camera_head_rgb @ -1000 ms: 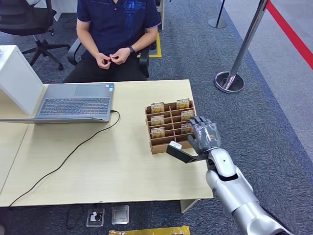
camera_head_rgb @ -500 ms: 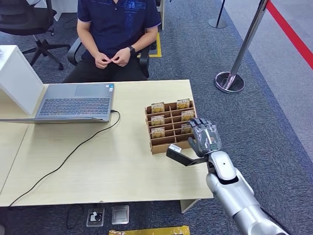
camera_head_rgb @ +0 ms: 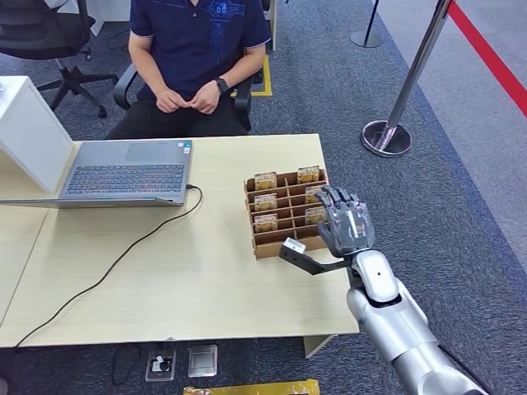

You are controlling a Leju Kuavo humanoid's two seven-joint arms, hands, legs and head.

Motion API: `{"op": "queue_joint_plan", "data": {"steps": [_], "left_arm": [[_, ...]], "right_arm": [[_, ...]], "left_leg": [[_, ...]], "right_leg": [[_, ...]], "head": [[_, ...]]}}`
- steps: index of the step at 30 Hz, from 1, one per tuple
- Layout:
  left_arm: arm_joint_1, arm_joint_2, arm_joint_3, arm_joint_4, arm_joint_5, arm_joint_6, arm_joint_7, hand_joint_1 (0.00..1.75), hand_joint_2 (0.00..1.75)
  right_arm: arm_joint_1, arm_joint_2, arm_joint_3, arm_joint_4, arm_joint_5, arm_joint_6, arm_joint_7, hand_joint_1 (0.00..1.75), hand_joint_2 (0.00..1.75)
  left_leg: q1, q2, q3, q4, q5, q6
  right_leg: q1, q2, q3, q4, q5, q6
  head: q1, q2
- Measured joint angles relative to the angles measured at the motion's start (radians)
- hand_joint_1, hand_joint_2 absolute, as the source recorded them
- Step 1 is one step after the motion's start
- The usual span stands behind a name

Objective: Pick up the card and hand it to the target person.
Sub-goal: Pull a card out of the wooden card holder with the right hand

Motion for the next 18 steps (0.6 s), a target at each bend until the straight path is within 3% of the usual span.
{"op": "queue_joint_plan", "data": {"steps": [18], "left_arm": [[-0.007, 0.0, -0.024, 0.0, -0.006, -0.007, 0.002, 0.0, 0.0]], "right_arm": [[-0.061, 0.037, 0.004, 0.103, 0.039, -0.026, 0.035, 0.63, 1.75]], "left_leg": [[0.0, 0.0, 0.0, 0.0, 0.0, 0.0]], "right_leg": [[0.0, 0.0, 0.0, 0.0, 0.0, 0.0]], "head": [[0.0, 0.0]]}}
